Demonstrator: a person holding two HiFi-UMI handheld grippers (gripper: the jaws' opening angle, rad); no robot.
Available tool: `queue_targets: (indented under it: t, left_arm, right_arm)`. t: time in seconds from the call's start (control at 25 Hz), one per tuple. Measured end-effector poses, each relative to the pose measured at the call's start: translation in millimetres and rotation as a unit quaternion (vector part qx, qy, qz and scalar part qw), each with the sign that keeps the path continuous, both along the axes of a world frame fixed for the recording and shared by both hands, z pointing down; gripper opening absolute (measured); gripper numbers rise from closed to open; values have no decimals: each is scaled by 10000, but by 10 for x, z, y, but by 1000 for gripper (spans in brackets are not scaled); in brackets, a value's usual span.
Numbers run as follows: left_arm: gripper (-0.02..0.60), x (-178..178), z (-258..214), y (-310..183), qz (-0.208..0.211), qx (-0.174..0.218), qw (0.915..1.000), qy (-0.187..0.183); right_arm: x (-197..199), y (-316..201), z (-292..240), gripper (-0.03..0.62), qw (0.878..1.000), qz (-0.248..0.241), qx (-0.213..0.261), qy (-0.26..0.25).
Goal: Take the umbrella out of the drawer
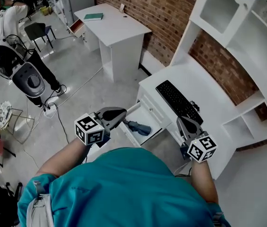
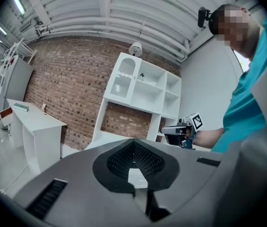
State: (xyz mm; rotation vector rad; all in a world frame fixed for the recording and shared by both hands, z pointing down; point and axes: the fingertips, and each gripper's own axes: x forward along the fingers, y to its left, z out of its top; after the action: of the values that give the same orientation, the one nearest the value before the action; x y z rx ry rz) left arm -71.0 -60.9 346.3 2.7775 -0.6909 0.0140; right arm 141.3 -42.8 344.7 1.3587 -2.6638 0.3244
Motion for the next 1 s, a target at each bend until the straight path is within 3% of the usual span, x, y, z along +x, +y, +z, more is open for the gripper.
queue_targets:
  t: [0.2,0.44,0.64,1.0]
  left_arm:
    - [14,500,124,-226,-711,-276,9971,-22]
    - [14,985,158,-368,-888,-419,9951,-134]
    - [14,828,212,-562,-921,-320,9950,-219]
    - [14,460,311,-1050,-342,-254,9983,-398]
  right_arm:
    - [429,-325,83,21,9978,-657,-41,63]
    - [698,-660,176,21,9943,-1068,-29,35]
    - [561,-883,283,21,9944,-1049,-80,-67]
    - [235,-1085,248,21,9987,-502,-21,-82]
